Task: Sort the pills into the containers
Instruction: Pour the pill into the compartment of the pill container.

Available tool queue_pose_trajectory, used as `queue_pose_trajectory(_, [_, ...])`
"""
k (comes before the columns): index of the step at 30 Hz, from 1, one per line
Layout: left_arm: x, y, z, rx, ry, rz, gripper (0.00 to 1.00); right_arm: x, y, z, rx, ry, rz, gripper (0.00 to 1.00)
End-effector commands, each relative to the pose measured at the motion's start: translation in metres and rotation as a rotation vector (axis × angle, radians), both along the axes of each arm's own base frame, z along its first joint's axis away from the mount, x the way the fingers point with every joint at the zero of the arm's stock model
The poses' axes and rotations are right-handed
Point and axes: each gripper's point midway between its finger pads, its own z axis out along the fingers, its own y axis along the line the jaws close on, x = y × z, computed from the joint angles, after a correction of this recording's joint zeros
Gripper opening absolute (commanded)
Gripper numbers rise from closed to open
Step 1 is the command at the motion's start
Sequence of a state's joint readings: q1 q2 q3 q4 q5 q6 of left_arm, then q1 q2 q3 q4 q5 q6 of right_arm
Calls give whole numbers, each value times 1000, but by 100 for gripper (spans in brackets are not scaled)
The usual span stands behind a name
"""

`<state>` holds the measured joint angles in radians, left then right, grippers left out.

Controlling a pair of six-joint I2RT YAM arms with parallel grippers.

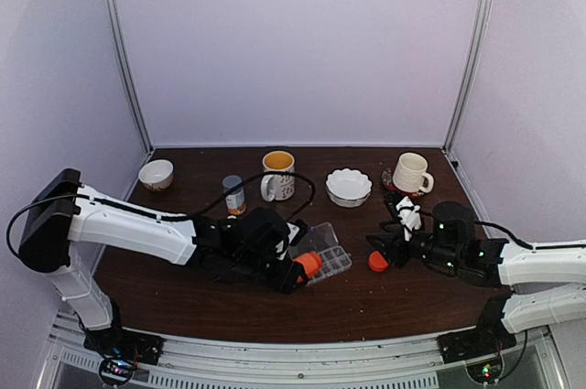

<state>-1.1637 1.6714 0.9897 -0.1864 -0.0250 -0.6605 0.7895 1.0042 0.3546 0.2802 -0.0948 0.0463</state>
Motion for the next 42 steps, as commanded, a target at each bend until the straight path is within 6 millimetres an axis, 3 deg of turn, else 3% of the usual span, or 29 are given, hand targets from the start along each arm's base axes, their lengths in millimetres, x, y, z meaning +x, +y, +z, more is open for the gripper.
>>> queue_pose_trajectory(1, [2, -7, -7, 4, 32, 2, 0, 2, 4, 9, 2, -17, 13, 50])
queue_pose_trajectory(6, [1, -6, -5, 19, 40, 3, 0, 2, 4, 10, 3, -18, 14, 50])
queue_pose_trajectory(15, [3, 0, 22, 32, 20, 14, 0, 2, 5, 9, 1, -17, 18, 50])
queue_pose_trajectory(29, [-1, 5, -13, 88, 72, 16, 0, 2, 5, 7, -4, -10, 20, 50])
queue_pose_trajectory(39, [3, 11, 19, 68, 24, 27, 0, 2, 6, 8, -4, -10, 22, 50])
queue_pose_trajectory(42, [5, 12, 20, 72, 15, 31, 0, 2, 7, 8, -3, -11, 24, 50])
